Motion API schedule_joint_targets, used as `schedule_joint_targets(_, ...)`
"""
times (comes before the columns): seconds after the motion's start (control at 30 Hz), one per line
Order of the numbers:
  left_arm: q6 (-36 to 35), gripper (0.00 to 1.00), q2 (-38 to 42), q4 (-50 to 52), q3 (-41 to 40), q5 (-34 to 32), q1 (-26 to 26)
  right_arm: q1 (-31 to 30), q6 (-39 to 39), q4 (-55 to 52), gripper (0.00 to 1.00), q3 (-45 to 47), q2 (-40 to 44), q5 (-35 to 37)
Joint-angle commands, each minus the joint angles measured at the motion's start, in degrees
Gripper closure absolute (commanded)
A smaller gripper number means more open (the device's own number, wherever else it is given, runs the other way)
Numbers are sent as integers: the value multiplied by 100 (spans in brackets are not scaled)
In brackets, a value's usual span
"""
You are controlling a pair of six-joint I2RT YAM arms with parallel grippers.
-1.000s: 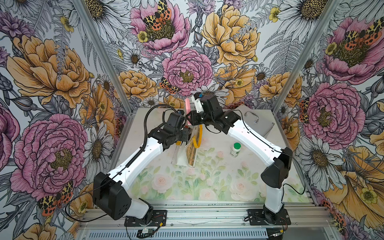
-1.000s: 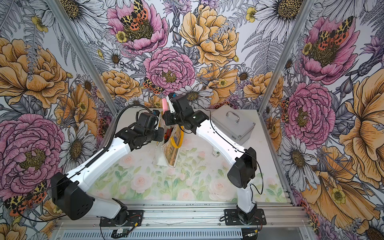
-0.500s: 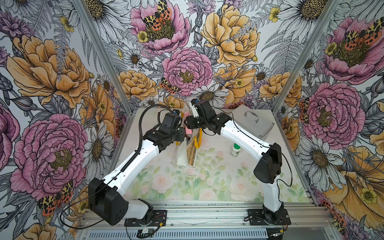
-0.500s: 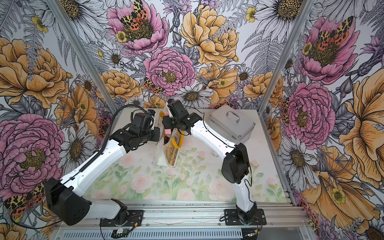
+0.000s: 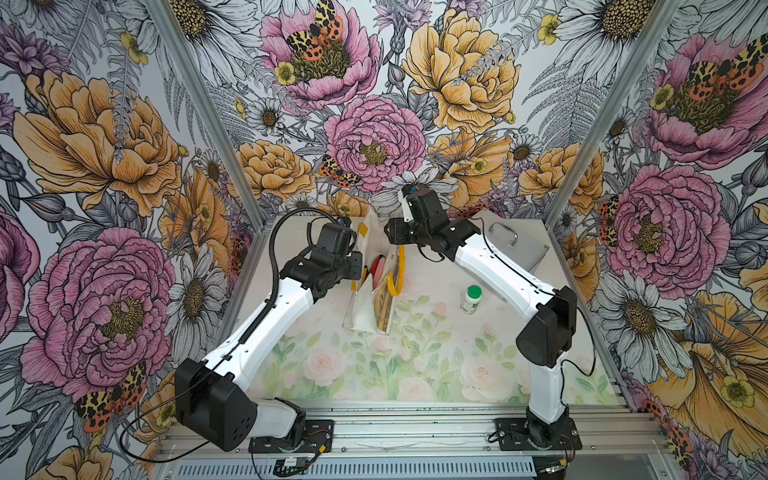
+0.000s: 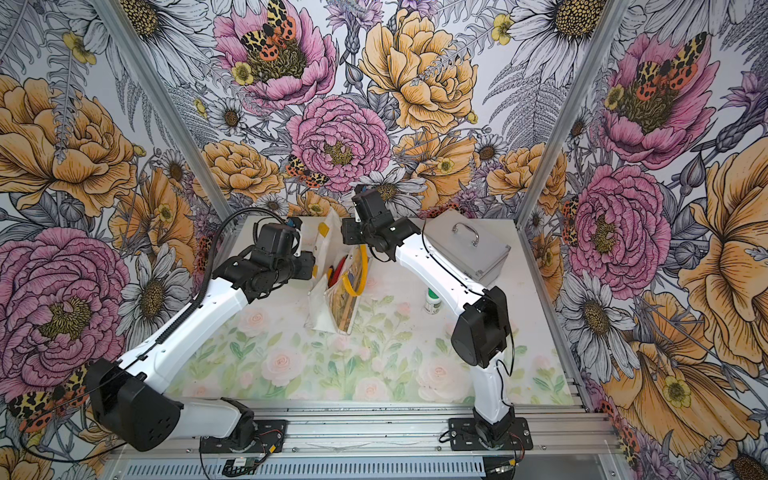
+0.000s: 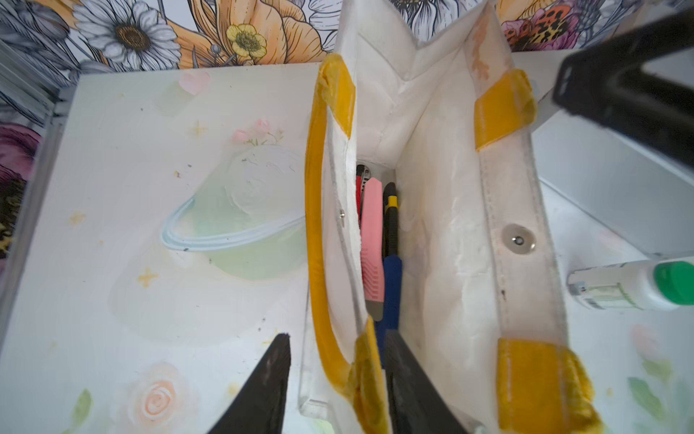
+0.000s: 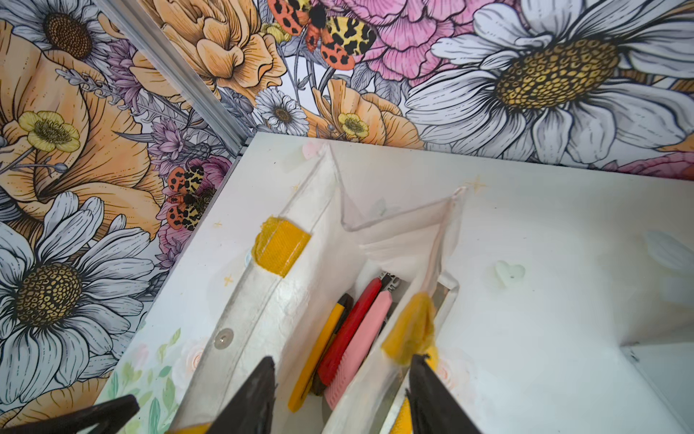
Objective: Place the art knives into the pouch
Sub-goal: Place the utility knife in the pouch, then close the pouch at the center of the board.
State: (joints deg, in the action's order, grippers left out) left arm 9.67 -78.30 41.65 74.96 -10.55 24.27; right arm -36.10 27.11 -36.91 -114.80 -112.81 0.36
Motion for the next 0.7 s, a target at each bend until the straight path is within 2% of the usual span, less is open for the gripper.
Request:
schedule_joint_targets(0.0,-46,23,252,-102,327,8,-267,216,133,39,43,335,269,170)
schedule_joint_targets(0.07,-47,2,204,-221,387,245,-467,312,169,50,43,556,396,254)
schedule_joint_targets(0.17,70,1,-97,-333,551,313,-739,439,180,52,43,882,594,436)
schedule_joint_targets(0.3,408,2,-780,-333,875,73,-983,620,299,61,42,1398,768,536)
schedule_joint_targets(0.57,1169,1,-2430,-333,1642,-103,-1368,646,753,346,44,2423,594,55)
schedule_joint_targets(0.67,1206,1,-3157,-324,2061,142,-1381,574,803,501,44,2581,437,-61)
